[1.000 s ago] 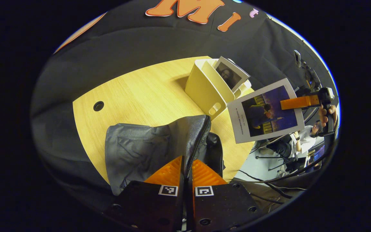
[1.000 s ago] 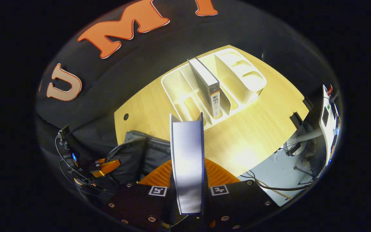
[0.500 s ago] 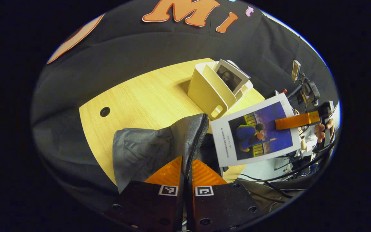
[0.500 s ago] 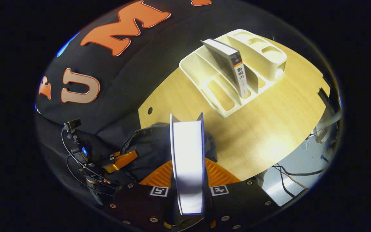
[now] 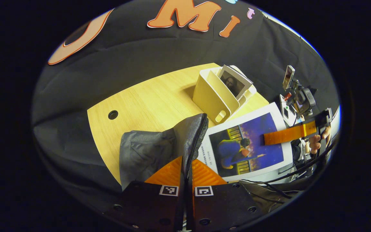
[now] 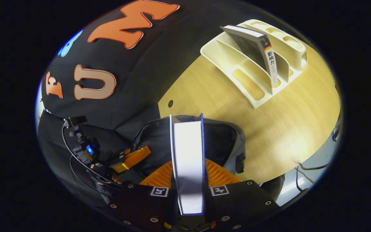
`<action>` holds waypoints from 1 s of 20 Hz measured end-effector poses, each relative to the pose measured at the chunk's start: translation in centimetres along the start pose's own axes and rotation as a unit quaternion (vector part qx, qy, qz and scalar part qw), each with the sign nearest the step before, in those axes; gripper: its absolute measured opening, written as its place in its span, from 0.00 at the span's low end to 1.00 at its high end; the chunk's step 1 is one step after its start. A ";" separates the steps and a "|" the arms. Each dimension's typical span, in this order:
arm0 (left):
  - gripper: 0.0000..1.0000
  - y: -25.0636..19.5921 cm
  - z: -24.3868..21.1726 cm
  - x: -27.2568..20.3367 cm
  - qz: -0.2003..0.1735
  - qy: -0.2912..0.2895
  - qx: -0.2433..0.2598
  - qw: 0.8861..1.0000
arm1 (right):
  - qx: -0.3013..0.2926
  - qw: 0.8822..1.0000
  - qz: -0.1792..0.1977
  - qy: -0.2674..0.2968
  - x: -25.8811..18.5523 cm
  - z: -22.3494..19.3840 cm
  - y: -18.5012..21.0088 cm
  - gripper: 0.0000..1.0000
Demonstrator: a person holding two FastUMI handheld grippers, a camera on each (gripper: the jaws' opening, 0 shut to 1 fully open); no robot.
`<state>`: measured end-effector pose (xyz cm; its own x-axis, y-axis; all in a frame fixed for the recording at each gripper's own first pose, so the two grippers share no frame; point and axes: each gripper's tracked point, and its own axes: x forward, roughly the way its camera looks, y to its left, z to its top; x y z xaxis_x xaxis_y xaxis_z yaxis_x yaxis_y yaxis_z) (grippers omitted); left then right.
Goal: Open the schoolbag, grab two books from the bookshelf and put them into the schoolbag.
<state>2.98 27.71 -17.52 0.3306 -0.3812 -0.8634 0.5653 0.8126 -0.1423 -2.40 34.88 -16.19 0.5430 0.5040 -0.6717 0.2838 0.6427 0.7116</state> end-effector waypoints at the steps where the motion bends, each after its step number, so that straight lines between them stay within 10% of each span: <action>1: 0.05 0.1 0.1 -0.1 0.003 -0.004 0.000 1.000 | 0.003 1.000 0.005 0.000 1.1 -0.3 0.1 0.33; 20: 0.05 -1.7 0.1 0.3 -0.025 -0.038 -0.035 0.998 | 0.101 0.990 0.101 -0.008 18.4 -2.6 0.7 0.33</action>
<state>2.20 26.21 -17.46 0.3606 -0.4518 -0.8160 0.5292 0.8195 -0.2200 5.73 46.09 -28.58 0.6169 0.5997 -0.5097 0.3202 0.4003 0.8586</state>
